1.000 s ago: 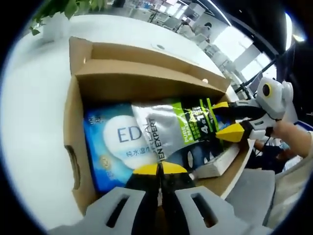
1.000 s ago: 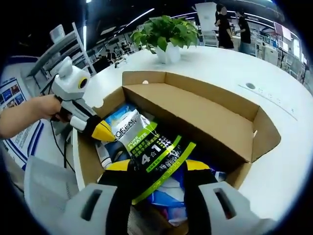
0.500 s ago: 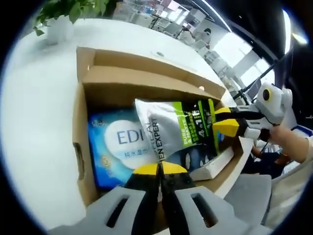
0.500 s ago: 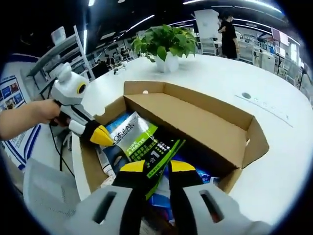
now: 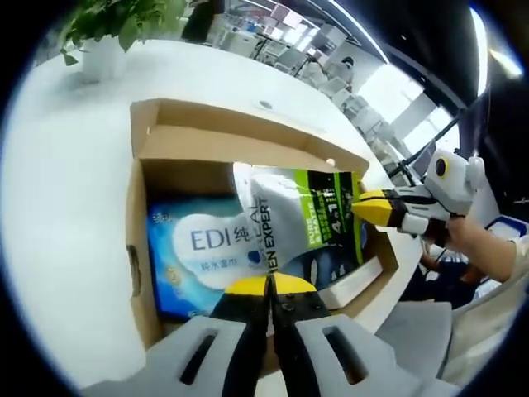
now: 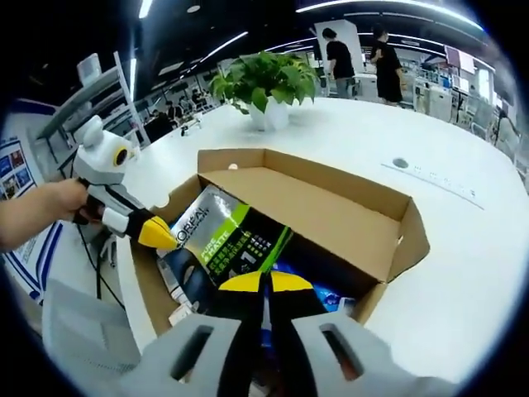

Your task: Operate the shoe box by opening the lid, removing the specified soft item, and placing it in the target area until the item is outside and the box remains undamaged.

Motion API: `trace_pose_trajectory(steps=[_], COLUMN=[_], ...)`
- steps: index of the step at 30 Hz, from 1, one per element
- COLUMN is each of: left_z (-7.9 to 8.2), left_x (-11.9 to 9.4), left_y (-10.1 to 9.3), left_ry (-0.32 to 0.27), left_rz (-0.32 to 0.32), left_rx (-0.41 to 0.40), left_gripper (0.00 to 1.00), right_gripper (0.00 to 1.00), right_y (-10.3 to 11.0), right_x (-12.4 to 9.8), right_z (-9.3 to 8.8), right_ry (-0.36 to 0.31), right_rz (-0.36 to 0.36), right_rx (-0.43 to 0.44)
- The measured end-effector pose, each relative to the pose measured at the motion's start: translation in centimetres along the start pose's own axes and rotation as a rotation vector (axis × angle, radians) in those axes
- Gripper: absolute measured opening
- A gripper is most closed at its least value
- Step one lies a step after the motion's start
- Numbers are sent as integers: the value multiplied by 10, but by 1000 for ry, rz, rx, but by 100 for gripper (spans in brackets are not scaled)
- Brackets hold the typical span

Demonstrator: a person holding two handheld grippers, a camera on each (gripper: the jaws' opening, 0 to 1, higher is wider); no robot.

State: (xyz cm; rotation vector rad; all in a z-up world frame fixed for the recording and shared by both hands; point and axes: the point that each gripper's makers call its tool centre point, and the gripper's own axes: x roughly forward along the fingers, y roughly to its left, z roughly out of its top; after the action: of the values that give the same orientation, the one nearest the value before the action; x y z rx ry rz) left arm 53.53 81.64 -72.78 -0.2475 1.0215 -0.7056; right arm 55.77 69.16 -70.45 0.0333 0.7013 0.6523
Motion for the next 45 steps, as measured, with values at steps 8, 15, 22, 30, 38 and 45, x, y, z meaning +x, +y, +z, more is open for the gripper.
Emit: trace_pose_trajectory(steps=[8, 15, 22, 30, 38, 45], left_z=[6, 13, 23, 29, 32, 33], left_x=[-2, -3, 1, 11, 23, 37], left_y=[-19, -42, -55, -79, -101, -121], left_ry=[-16, -26, -33, -26, -14, 2], left_rz=[-14, -29, -51, -83, -112, -138], left_rx=[18, 41, 61, 104, 127, 150], left_gripper=[0, 0, 0, 0, 0, 0], right_gripper=[0, 0, 0, 0, 0, 0], right_y=[-4, -12, -22, -37, -55, -71], right_x=[-17, -34, -53, -77, -98, -113], right_z=[15, 25, 31, 31, 25, 19], right_ry=[-38, -53, -71, -84, -83, -79], right_rz=[-13, -35, -62, -90, -130, -160], right_rx=[1, 18, 33, 62, 78, 102])
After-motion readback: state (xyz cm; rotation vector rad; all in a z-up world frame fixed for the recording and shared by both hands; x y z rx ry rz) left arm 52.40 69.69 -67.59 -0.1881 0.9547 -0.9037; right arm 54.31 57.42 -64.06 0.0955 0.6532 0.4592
